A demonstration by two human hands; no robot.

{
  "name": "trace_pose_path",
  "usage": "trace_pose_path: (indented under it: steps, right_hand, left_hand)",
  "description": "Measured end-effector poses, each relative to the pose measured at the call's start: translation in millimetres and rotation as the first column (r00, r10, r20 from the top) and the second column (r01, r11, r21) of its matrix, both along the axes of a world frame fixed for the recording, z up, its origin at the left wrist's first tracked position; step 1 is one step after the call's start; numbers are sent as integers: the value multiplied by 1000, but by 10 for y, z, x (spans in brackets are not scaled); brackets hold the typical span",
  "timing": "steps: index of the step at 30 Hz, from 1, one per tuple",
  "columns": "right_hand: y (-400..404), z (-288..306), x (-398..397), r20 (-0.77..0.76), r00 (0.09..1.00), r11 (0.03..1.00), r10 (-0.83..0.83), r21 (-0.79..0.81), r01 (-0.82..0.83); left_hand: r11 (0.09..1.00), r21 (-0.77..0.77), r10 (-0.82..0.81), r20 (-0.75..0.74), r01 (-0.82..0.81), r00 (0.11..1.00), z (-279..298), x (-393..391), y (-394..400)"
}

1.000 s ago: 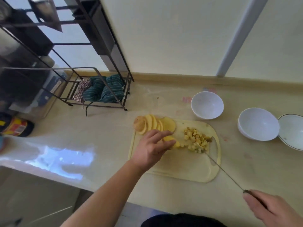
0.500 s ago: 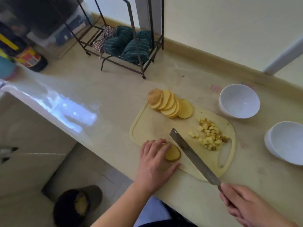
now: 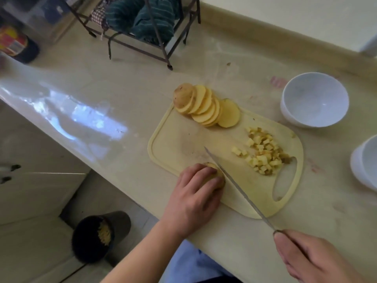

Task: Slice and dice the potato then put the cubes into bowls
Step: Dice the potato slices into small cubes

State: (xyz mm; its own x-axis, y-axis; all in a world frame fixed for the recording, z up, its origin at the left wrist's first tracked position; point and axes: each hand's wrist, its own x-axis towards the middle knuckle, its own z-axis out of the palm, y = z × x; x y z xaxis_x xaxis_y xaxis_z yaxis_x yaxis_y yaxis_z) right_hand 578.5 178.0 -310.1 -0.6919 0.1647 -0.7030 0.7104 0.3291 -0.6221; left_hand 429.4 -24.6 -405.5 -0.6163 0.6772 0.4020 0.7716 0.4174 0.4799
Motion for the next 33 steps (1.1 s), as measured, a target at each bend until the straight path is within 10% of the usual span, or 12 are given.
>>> trace_pose_path:
  steps: [33]
  right_hand:
    - [-77, 145, -169, -93, 991, 979, 93, 188, -74]
  left_hand:
    - [1000, 10, 16, 60, -16, 998, 74, -25, 22]
